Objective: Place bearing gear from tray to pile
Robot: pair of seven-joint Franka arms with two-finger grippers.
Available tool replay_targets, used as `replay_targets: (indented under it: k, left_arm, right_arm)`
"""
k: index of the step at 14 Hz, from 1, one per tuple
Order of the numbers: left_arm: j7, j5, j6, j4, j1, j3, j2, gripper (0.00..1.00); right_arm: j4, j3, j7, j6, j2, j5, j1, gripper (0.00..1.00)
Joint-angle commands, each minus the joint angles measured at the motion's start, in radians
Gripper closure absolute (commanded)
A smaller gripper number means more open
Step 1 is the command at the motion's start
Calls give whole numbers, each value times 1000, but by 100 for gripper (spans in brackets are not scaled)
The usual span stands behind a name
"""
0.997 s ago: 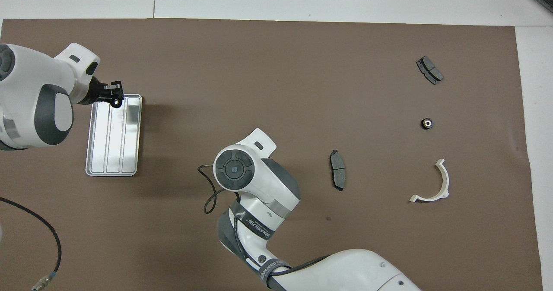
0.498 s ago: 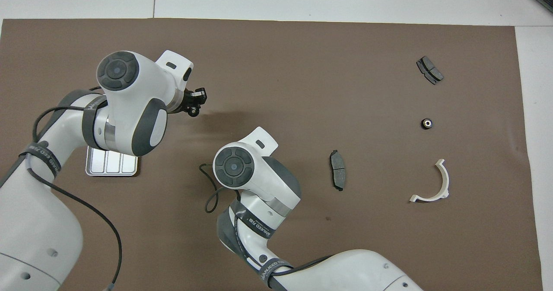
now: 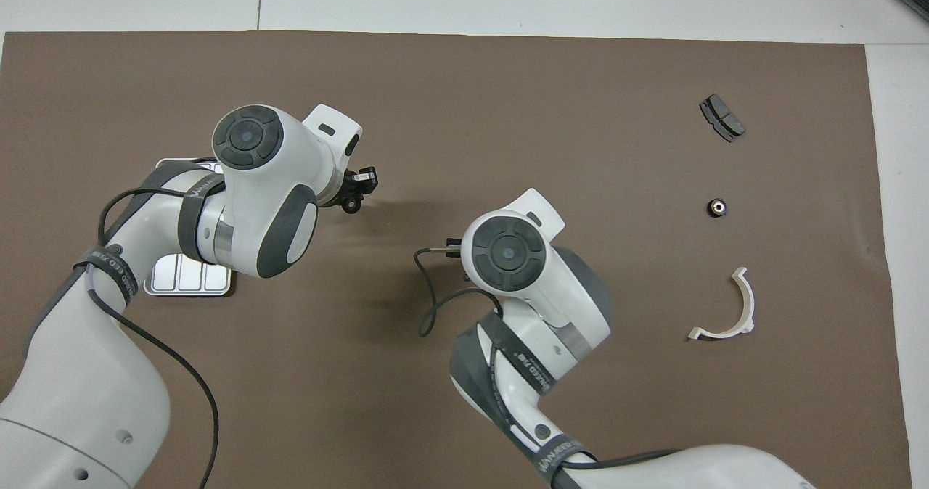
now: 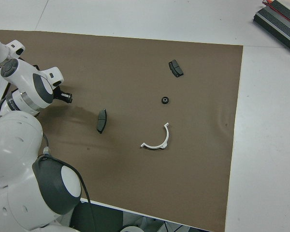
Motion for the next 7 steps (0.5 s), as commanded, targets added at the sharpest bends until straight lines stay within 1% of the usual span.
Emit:
replay_targets:
  k: [1,3,4,5,6,7]
  left_arm:
    - [-10,-1,13,-81,-64,14,-42,82]
    - [-10,-1,30,-124,-99,14,-60,59]
    - [-10,-1,30,-128,-116,14,-62,39]
    - [-10,-1,27,-125,-121,14,-62,12]
    - [-11,-1,17,-113,-128,14,-62,9]
    - [-11,-1,6,-96,-129,14,-62,9]
  right_arm:
    - [-213,13,-125,15,-181,-20,-106,100]
    - [-285,13,-234,44,-223,-20,-180,100]
    - [-313,15,-288,55,-238,-19,-220,100]
    - [-331,15,-337,55,-246,-19,-249,100]
    - [-351,15,-374,65,-250,-17,-281,100]
    - [-370,15,-403,78,-257,-16,-307,100]
